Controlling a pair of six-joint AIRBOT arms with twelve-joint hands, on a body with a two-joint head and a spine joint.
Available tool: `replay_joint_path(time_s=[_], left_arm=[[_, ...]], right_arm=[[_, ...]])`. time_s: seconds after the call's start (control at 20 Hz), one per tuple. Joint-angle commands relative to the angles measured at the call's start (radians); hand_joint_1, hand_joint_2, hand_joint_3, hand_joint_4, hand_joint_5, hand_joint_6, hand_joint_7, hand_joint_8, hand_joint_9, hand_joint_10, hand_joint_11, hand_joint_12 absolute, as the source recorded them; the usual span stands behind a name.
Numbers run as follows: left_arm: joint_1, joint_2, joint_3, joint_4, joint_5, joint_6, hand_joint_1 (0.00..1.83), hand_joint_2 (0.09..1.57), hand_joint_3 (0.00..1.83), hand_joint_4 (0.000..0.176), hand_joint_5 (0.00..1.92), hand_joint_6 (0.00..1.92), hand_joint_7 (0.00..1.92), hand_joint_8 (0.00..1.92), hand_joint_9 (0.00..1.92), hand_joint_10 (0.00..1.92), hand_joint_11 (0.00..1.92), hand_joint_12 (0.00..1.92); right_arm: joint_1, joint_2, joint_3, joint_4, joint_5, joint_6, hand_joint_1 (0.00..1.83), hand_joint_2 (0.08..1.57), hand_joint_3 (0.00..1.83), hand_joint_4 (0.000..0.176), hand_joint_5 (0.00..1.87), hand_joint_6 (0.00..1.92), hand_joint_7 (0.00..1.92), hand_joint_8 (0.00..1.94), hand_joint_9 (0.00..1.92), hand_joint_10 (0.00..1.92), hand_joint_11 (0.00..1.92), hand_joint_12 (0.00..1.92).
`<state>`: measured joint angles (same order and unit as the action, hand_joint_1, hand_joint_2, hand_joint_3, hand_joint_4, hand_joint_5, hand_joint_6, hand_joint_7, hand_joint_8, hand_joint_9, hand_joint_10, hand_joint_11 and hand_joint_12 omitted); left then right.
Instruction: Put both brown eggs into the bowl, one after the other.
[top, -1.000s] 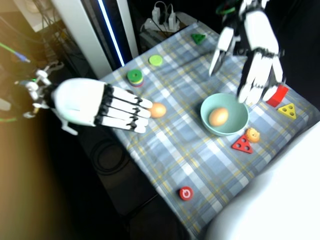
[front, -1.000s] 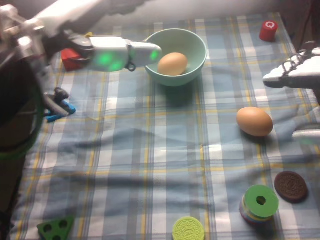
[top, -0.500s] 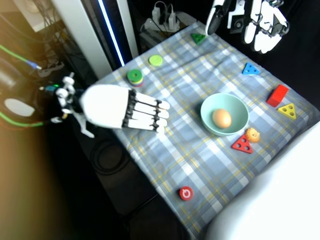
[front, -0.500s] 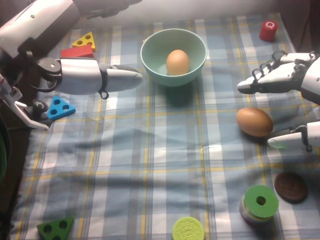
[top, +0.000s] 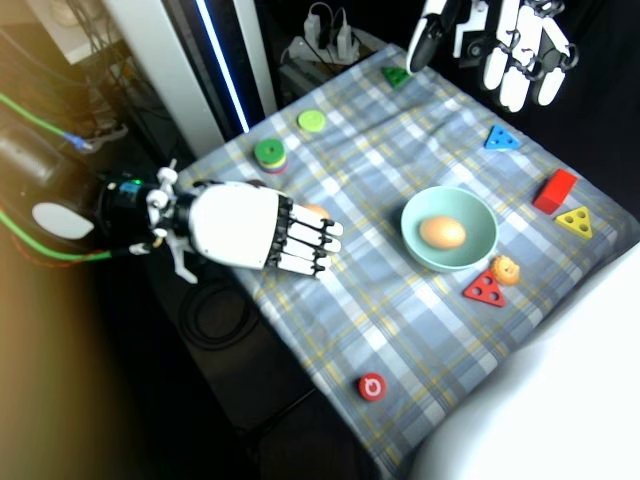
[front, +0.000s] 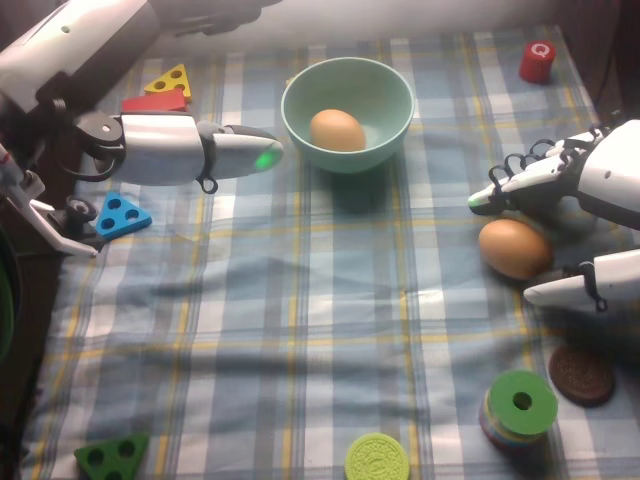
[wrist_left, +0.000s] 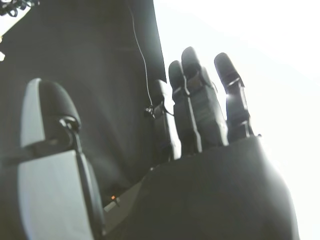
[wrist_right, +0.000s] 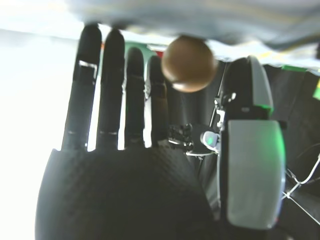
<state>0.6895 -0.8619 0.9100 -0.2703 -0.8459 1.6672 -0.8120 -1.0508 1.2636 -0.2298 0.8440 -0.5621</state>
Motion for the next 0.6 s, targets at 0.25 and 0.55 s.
replay_joint_path(time_s=[0.25,0.55], left_arm=[[-0.015,0.000,0.003,0.013,-0.118,-0.008,0.98,0.92,0.00,0.124,0.49,0.00,0.53,0.00,0.53,0.00,0.00,0.57],[-0.014,-0.002,0.004,0.007,-0.115,-0.008,0.95,0.92,0.00,0.107,0.51,0.00,0.55,0.00,0.52,0.00,0.00,0.61]], right_arm=[[0.021,-0.009,0.007,0.006,0.087,0.005,0.88,1.04,0.00,0.000,0.77,0.01,1.06,0.03,0.94,0.82,0.79,1.37],[0.021,-0.010,0.007,0.004,0.086,0.005,1.26,1.13,0.00,0.000,0.94,0.80,1.00,1.19,1.07,1.20,1.01,1.61]])
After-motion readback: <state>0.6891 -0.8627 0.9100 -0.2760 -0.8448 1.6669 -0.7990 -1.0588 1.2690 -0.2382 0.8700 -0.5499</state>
